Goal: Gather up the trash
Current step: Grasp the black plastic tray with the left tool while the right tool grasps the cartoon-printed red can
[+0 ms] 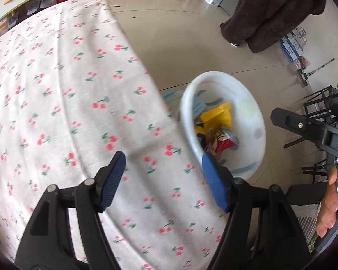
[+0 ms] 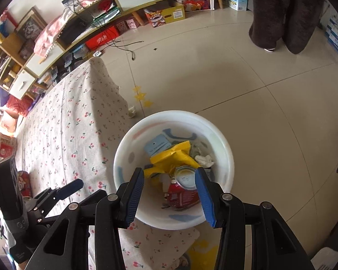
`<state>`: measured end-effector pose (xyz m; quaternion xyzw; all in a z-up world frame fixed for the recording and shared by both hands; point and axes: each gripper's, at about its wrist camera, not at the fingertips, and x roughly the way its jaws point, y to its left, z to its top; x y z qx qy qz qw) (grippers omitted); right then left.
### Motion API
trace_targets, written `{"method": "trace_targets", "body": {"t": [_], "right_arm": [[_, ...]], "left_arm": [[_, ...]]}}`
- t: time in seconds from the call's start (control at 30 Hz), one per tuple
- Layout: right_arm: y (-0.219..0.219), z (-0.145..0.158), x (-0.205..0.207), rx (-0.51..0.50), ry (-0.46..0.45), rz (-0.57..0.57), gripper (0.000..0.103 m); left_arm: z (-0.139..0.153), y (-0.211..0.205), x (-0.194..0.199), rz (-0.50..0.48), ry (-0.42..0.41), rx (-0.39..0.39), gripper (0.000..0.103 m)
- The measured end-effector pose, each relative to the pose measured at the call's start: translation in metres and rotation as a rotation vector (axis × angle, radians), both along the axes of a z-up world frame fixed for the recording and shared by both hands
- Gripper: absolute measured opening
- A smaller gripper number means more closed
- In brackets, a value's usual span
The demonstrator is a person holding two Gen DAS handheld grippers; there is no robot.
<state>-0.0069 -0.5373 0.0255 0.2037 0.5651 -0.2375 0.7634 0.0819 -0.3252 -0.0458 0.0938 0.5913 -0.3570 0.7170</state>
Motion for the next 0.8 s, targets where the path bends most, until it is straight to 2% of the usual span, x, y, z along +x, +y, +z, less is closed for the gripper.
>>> {"method": "trace_targets", "body": {"t": [0.3,0.5,0.63,0.73,0.8], "right_arm": [[0.096,-0.003,0.050,0.020,0.003,0.246,0.052],[0.161,-0.017,0.080,0.017,0.025,0.365,0.053],[0.213,-0.025,0.098,-0.050,0.046,0.486,0.054],[0.252,-0.033,0.108,-0.055,0.056,0.568,0.055],[0.276,-0.042,0.116,-0.073,0.072,0.616,0.055]], "left_arm": [[0.024,0.112,0.028,0.128,-0.036,0.080,0.071],[0.043,0.216,0.039,0.244,-0.058,0.096,0.071],[0.052,0.294,0.042,0.406,-0.103,0.098,0.071],[0.049,0.348,0.045,0.540,-0.098,0.079,0.071],[0.044,0.374,0.040,0.597,-0.092,0.098,0.071]]}}
